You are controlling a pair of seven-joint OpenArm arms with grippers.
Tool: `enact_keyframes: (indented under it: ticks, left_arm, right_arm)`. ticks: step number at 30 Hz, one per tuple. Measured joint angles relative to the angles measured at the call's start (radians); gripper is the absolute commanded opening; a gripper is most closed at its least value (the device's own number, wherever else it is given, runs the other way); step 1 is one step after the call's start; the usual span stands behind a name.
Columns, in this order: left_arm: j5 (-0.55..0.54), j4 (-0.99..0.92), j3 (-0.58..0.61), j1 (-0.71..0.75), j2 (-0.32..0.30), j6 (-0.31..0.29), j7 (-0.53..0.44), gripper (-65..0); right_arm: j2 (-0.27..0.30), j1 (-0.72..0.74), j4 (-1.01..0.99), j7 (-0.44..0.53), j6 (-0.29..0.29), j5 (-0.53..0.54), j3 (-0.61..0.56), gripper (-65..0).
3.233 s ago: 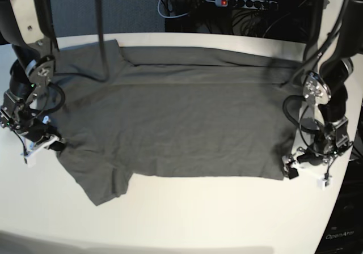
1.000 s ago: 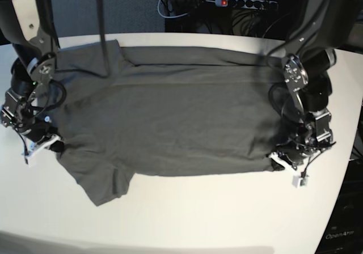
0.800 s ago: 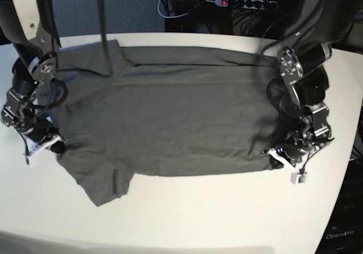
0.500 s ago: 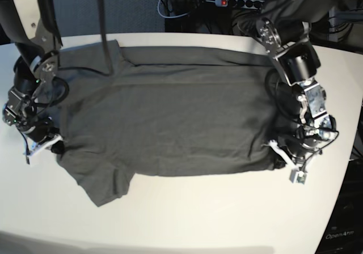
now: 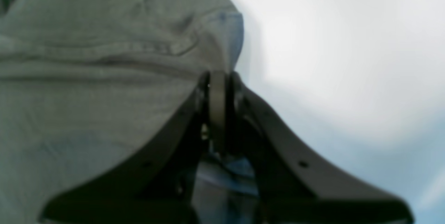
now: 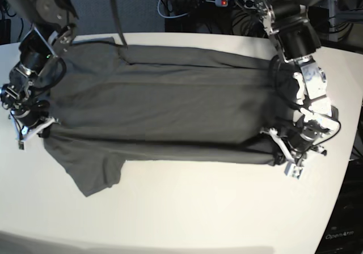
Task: Fold the T-shirt properly
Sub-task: 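Lift the held shirt edge with both grippers and fold it over the shirt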
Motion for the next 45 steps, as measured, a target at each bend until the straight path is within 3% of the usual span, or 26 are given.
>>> enact_keyframes:
  ticks: [21, 30, 41, 45]
  left_arm:
    - [-0.011, 0.327, -0.001, 0.114, 0.03, -0.004, 0.148, -61.3]
    - [-0.011, 0.339, 0.005, 0.139, 0.031, -0.008, 0.166, -61.3]
    - [-0.012, 0.337, 0.006, 0.169, 0.025, -0.007, 0.158, -61.3]
    - [-0.012, 0.335, 0.007, 0.186, 0.025, -0.008, 0.165, -61.3]
  right_arm:
    - [-0.093, -0.095, 0.32, -0.039, 0.003, -0.023, 0.005, -64.3]
    - [-0.093, -0.122, 0.432, -0.308, 0.006, -0.006, 0.002, -64.4]
    - [-0.093, -0.122, 0.432, -0.442, 0.006, -0.005, 0.0, -64.4]
    - [-0.095, -0.128, 0.527, -0.483, 0.008, 0.0, -0.002, -64.4]
